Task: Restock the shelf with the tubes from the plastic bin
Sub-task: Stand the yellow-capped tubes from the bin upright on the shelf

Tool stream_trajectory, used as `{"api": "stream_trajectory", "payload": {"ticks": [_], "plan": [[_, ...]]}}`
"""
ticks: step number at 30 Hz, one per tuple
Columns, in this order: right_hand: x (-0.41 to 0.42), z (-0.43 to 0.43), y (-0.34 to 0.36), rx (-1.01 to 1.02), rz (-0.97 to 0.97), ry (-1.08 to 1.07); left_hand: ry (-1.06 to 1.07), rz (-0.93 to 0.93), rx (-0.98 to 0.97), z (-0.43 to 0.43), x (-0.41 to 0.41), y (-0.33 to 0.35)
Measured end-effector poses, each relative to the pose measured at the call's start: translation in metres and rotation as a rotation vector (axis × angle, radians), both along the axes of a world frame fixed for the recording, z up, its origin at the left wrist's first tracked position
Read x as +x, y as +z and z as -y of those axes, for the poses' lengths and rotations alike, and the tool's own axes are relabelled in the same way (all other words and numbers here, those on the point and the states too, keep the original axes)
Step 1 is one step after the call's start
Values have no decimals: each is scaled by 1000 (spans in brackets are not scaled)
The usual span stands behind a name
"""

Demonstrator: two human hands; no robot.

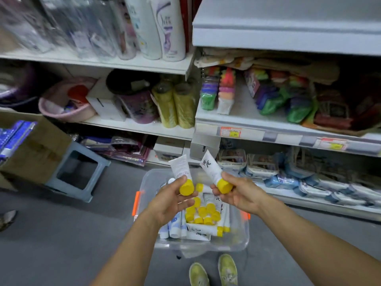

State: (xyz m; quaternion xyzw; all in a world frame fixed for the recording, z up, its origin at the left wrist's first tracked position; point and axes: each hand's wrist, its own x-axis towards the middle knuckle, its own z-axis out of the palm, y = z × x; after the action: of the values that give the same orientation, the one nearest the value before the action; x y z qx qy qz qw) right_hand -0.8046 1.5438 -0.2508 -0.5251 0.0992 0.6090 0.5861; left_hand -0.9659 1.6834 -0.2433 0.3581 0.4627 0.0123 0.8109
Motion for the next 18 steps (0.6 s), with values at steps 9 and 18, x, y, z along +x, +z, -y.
{"api": "stream_trajectory", "payload": {"ticks": [9,18], "plan": [[-13,-16,97,202,134,193,-12,75,332,-12,0,95],[1,-47,184,429,428,85,-36,314,595,-22,36,188]]}}
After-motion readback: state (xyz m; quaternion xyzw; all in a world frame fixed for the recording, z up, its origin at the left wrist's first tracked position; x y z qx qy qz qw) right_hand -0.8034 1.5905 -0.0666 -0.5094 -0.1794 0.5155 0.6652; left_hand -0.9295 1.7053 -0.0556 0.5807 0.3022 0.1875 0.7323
